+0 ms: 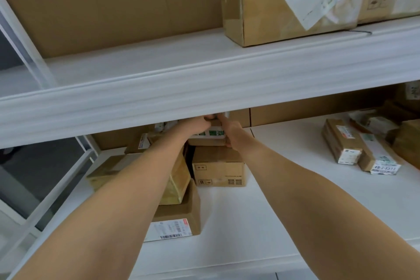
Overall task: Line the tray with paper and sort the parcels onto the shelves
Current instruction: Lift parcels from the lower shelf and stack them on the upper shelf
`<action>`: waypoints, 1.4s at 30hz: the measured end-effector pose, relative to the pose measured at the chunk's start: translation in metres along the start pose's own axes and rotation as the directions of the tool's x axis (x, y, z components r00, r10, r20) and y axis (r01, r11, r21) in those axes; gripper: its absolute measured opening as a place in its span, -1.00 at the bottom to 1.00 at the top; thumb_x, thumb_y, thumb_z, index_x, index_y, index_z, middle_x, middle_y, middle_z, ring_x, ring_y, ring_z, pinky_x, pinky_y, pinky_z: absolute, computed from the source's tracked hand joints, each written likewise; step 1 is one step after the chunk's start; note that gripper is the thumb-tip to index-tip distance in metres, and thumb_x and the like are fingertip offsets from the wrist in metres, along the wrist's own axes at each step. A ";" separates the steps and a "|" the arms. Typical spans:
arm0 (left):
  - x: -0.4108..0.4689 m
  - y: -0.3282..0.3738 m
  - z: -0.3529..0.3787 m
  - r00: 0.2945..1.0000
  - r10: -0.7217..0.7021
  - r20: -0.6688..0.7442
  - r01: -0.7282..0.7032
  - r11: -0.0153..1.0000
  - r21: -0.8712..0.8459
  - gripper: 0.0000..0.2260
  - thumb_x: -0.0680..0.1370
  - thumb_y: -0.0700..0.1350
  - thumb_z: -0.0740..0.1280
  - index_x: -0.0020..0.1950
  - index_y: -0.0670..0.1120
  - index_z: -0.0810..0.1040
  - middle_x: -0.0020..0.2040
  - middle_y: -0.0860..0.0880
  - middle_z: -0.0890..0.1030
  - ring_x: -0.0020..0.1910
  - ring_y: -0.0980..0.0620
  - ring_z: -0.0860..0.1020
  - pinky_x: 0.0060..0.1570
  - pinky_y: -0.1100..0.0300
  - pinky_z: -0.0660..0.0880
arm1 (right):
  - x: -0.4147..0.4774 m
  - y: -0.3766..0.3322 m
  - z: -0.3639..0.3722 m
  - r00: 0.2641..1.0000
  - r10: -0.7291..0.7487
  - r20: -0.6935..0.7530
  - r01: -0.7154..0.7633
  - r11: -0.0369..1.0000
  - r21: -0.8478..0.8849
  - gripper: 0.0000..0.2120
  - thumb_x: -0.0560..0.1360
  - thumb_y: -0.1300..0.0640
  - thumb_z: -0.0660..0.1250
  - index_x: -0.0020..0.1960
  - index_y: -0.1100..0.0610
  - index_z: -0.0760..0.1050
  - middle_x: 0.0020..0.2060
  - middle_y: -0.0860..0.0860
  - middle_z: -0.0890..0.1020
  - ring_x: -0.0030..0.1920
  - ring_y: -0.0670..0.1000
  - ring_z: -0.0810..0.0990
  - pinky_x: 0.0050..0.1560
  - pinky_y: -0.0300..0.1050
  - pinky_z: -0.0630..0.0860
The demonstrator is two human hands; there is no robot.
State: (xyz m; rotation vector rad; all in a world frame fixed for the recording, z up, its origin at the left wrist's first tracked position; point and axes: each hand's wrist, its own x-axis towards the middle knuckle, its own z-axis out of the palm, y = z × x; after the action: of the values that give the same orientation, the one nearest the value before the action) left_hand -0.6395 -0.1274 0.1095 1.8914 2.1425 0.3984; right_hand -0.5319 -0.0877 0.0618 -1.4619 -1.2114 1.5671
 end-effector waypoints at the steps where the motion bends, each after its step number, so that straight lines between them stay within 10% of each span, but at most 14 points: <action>1: 0.002 -0.003 -0.001 1.000 -0.024 0.013 0.025 0.998 -0.049 -0.72 0.58 -0.20 0.20 0.26 -0.09 0.53 0.23 -0.08 0.54 0.16 -0.04 0.50 0.05 0.18 0.42 | 0.012 0.003 0.002 1.000 0.008 -0.006 -0.008 1.000 0.018 -0.26 0.37 -0.38 0.33 0.29 0.17 0.47 -0.04 0.11 0.64 -0.04 0.11 0.63 0.12 0.02 0.58; 7: 0.009 -0.005 0.003 0.975 -0.202 -0.097 0.165 0.940 -0.298 -0.79 0.63 -0.07 0.17 -0.18 -0.07 0.43 -0.18 -0.04 0.50 -0.20 0.03 0.47 -0.21 0.21 0.44 | 0.000 -0.002 -0.003 0.999 0.043 -0.007 -0.042 0.998 0.041 -0.47 0.48 -0.22 0.26 0.23 0.17 0.46 0.03 0.14 0.64 0.04 0.14 0.62 0.14 0.07 0.57; 14: 0.008 -0.002 0.006 0.944 -0.323 -0.070 0.248 0.834 -0.492 -0.76 0.58 0.09 0.25 -0.08 -0.08 0.50 -0.06 -0.13 0.60 -0.04 -0.13 0.58 -0.01 0.04 0.55 | -0.021 -0.006 -0.029 0.997 0.069 0.037 -0.073 0.988 0.139 -0.71 0.57 -0.04 0.25 0.12 0.17 0.44 -0.21 0.12 0.60 -0.27 0.06 0.59 -0.32 -0.13 0.54; 23: -0.013 0.030 0.008 0.946 -0.302 0.120 0.279 0.567 -0.775 -0.82 0.51 -0.04 0.40 -0.10 -0.11 0.48 -0.21 -0.07 0.58 -0.37 0.05 0.57 -0.37 0.24 0.52 | -0.036 0.006 -0.067 0.999 -0.017 0.030 0.008 0.963 0.269 -0.68 0.47 -0.13 0.42 -0.04 0.11 0.48 -0.16 0.10 0.61 -0.16 0.09 0.61 0.08 0.09 0.61; 27: -0.024 0.035 0.018 0.957 -0.264 0.119 0.245 0.519 -0.819 -0.53 0.44 -0.07 0.49 0.27 -0.15 0.43 0.10 -0.12 0.61 0.05 -0.07 0.59 0.14 -0.08 0.53 | -0.043 0.011 -0.090 0.999 -0.036 0.003 0.033 0.953 0.303 -0.45 0.39 -0.12 0.50 0.24 0.08 0.38 -0.04 0.11 0.60 -0.07 0.09 0.60 -0.02 0.08 0.62; 34: -0.037 0.055 0.024 0.970 -0.112 0.214 0.240 0.546 -0.803 -0.74 0.48 -0.19 0.43 0.14 -0.06 0.54 0.10 -0.11 0.62 0.07 -0.07 0.60 0.02 -0.03 0.57 | -0.060 0.024 -0.128 0.990 0.024 0.136 -0.070 0.935 0.348 -0.70 0.47 -0.11 0.41 0.01 0.10 0.48 -0.13 0.14 0.61 -0.15 0.13 0.62 0.00 0.07 0.58; 42: -0.027 0.073 0.049 0.962 -0.264 0.060 0.212 0.596 -0.774 -0.48 0.55 0.08 0.32 0.44 -0.10 0.35 0.40 -0.11 0.40 0.34 -0.11 0.38 0.19 0.05 0.39 | -0.061 0.044 -0.159 1.000 -0.001 0.025 -0.009 0.923 0.384 -0.11 -0.02 -0.11 0.60 0.28 0.09 0.49 0.07 0.18 0.68 0.02 0.25 0.68 0.02 0.26 0.60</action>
State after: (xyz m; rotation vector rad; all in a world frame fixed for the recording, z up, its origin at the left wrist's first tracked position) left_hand -0.5506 -0.1442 0.0909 1.0760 1.7531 1.1212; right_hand -0.3612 -0.1293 0.0524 -1.1908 -0.8491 1.7144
